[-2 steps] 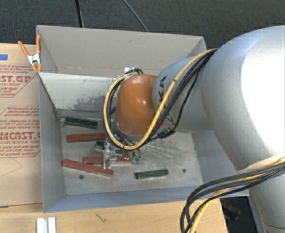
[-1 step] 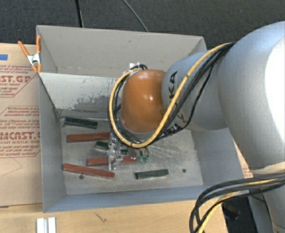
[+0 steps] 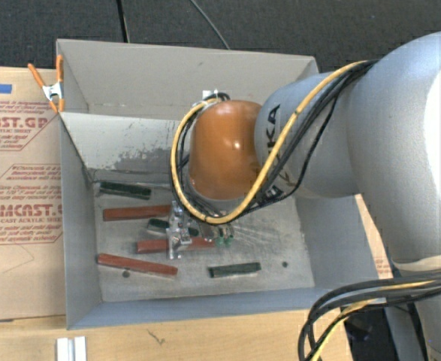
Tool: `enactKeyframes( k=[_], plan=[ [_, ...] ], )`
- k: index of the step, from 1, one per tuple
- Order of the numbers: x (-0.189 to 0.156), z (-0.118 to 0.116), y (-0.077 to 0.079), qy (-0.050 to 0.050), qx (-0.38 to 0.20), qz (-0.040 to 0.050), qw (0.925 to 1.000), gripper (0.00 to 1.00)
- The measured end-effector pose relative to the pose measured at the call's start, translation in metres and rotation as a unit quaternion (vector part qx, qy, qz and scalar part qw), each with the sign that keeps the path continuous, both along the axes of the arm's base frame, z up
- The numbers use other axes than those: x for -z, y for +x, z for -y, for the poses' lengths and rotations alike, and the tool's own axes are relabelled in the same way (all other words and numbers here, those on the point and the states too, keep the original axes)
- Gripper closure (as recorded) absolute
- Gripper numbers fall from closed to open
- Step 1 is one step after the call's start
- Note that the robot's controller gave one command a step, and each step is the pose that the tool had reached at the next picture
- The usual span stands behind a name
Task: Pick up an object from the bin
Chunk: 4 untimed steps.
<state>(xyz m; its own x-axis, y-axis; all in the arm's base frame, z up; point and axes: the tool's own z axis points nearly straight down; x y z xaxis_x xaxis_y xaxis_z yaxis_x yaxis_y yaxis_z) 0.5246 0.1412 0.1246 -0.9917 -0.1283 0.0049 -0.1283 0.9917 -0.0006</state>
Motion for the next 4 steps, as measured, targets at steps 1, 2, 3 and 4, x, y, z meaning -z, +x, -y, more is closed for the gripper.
enactKeyframes(
  k=[1,2,3,4],
  plan=[
    [-0.008,0.007,0.019,0.002,0.000,0.0082,1.0000,1.00],
    [0.026,0.011,0.021,0.001,-0.032,0.0022,0.9995,1.00],
    [-0.004,0.006,0.016,0.000,-0.022,-0.0019,0.9997,1.00],
    [-0.094,0.006,0.035,0.001,-0.001,0.0035,1.0000,1.00]
  ],
)
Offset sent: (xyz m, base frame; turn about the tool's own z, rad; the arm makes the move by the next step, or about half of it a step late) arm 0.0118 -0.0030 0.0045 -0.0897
